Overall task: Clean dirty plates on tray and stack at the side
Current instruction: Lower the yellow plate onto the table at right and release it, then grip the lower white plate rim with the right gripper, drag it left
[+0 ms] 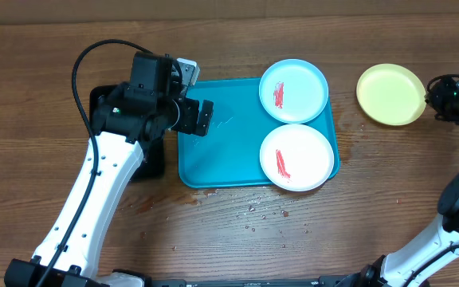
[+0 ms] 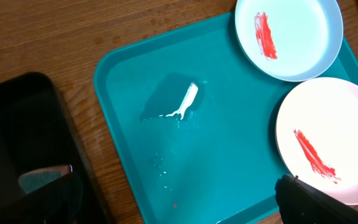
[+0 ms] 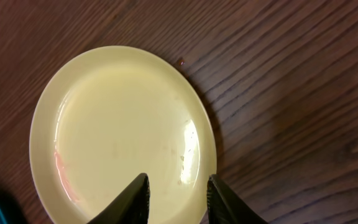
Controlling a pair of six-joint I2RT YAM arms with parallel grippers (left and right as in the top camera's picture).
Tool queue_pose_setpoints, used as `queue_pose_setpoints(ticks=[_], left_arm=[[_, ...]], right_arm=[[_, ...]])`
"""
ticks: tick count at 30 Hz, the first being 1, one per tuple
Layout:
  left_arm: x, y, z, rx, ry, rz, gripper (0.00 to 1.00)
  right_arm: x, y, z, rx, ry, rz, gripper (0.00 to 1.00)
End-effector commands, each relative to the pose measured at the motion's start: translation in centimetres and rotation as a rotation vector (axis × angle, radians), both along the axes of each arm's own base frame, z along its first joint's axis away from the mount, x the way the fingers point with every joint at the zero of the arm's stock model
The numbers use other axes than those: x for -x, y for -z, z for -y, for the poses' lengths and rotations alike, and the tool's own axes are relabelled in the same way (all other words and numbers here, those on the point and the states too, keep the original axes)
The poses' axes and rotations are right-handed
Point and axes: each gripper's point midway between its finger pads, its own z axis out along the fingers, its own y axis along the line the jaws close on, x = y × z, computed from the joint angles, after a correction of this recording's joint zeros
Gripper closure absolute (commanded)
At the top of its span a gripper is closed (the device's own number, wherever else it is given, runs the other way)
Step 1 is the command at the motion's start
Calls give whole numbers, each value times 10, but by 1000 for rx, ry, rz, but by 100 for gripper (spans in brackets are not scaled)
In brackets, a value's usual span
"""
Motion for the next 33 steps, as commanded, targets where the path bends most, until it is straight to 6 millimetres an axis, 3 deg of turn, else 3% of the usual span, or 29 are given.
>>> queue_pose_setpoints(ticks=[1, 5, 9, 13, 15, 21, 25, 30, 33], left_arm=[[-2, 1, 0, -2, -17, -2, 0], [-2, 1, 0, -2, -17, -2, 0], [-2, 1, 0, -2, -17, -2, 0], [-2, 2, 0, -2, -17, -2, 0], [-2, 2, 0, -2, -17, -3, 0], [-2, 2, 0, -2, -17, -3, 0], [-2, 2, 0, -2, -17, -3, 0], [-2, 2, 0, -2, -16, -3, 0], [-2, 2, 0, -2, -17, -2, 0]], right_arm=[[-4, -8, 0, 12, -10, 12, 66], [2, -16, -11, -5, -24, -3, 63], [3, -44, -32, 10, -69, 24, 60], [7, -76, -74, 41, -187, 40, 55], [14, -80, -98, 46, -252, 10, 51], [37, -57, -160, -4, -383, -127, 43], [57, -27, -192, -31, -454, -210, 41], [84, 7, -221, -50, -526, -298, 41], [94, 21, -224, -6, -510, -347, 41]])
